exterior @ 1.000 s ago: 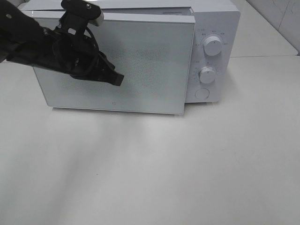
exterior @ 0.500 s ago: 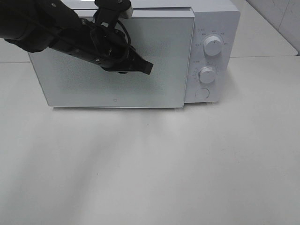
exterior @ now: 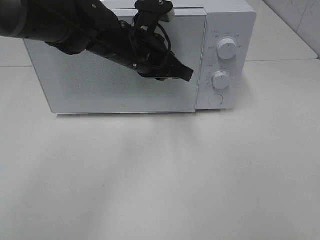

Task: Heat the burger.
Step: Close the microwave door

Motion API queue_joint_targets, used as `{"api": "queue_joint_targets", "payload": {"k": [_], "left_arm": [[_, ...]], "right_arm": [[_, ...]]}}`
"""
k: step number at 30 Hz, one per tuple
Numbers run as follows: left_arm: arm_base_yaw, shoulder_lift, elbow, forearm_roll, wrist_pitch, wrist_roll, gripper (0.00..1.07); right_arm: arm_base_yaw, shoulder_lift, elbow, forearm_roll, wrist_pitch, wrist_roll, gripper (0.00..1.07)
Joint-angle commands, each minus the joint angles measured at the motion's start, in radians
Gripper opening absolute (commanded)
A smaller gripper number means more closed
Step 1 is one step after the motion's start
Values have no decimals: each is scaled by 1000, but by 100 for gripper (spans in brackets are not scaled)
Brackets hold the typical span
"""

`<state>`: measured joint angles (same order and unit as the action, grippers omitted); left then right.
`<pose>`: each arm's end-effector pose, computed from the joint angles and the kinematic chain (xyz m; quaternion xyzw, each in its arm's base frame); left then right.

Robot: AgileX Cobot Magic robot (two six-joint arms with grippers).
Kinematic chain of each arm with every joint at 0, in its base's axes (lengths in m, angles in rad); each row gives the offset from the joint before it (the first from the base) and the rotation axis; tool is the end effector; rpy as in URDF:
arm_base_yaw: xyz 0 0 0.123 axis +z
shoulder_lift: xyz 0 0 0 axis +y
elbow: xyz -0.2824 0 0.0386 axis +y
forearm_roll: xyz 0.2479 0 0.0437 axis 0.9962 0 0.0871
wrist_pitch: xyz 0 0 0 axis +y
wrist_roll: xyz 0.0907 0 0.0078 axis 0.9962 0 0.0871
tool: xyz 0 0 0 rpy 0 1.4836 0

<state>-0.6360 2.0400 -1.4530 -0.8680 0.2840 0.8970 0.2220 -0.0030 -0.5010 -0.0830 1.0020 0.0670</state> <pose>0.3596 -0.2898 0.2001 0.3452 0.8309 -0.2161 0.3792 -0.0018 -0.0069 0.2825 -0.0642 0.8333 0.0378 0.5478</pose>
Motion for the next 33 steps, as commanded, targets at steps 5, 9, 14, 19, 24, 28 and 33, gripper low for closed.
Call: {"api": "queue_joint_targets", "payload": {"k": [5, 9, 14, 19, 24, 28, 33], "left_arm": [[26, 9, -36, 43, -273, 59, 0], [26, 9, -36, 43, -302, 59, 0], [26, 15, -37, 43, -302, 59, 0], [26, 40, -79, 57, -241, 63, 0], [26, 45, -99, 71, -223, 63, 0], [26, 40, -99, 102, -142, 63, 0], [26, 32, -99, 201, 18, 58, 0]], "right_arm": [[-1, -26, 2, -4, -2, -9, 55], [-1, -26, 2, -4, -2, -9, 55], [-1, -26, 2, -4, -2, -9, 55], [-1, -26, 2, -4, -2, -9, 55], [-1, -26, 2, -4, -2, -9, 55], [-1, -26, 2, -4, -2, -9, 55], [-1, -26, 2, -4, -2, -9, 55]]}}
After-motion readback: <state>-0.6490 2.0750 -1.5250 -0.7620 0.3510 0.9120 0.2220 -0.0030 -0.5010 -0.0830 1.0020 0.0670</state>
